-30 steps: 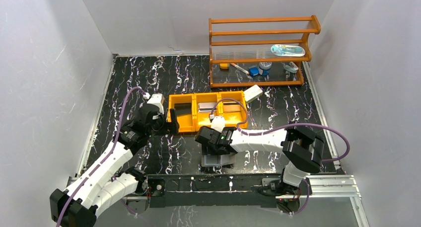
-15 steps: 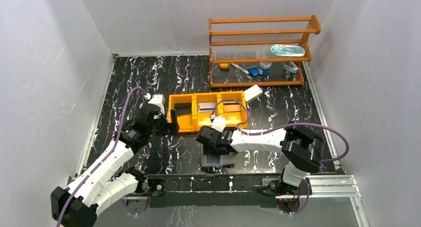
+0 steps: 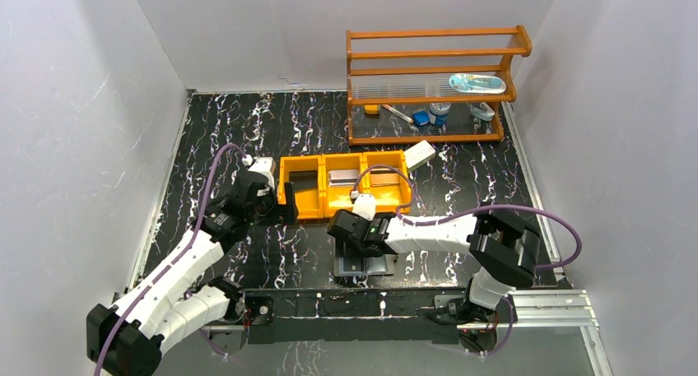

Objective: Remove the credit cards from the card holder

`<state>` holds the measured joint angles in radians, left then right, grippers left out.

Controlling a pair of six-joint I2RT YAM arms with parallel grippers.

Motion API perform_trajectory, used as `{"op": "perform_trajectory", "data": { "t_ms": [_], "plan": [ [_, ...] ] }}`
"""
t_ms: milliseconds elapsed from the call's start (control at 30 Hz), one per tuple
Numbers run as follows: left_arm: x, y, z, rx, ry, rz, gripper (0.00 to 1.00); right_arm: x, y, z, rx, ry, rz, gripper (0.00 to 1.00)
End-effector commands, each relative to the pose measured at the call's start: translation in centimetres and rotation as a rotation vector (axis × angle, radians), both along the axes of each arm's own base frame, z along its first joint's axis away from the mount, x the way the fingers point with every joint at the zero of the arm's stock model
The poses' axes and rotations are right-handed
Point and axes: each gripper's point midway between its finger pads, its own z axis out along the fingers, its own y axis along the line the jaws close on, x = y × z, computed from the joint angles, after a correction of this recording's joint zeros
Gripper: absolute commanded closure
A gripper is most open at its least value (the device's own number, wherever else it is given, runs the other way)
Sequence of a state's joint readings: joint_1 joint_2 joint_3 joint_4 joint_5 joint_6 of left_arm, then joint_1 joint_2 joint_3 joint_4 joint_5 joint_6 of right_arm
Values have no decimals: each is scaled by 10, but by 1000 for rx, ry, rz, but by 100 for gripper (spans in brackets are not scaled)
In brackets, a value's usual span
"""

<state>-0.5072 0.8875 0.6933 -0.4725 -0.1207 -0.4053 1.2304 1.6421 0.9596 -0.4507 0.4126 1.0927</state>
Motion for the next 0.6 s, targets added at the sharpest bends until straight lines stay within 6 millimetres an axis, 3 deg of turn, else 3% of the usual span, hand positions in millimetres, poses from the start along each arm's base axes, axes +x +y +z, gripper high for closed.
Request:
{"op": "perform_trajectory", "data": {
  "t_ms": [0, 267, 567],
  "plan": [
    [0, -3, 6, -16, 1, -3, 2, -5, 8, 6, 64, 14, 24, 18],
    [1, -3, 2, -9, 16, -3, 2, 3, 14, 35, 43, -27, 74, 14],
    [1, -4, 3, -11, 20, -8, 2, -1, 20, 43, 89, -19, 95, 15]
  ]
}}
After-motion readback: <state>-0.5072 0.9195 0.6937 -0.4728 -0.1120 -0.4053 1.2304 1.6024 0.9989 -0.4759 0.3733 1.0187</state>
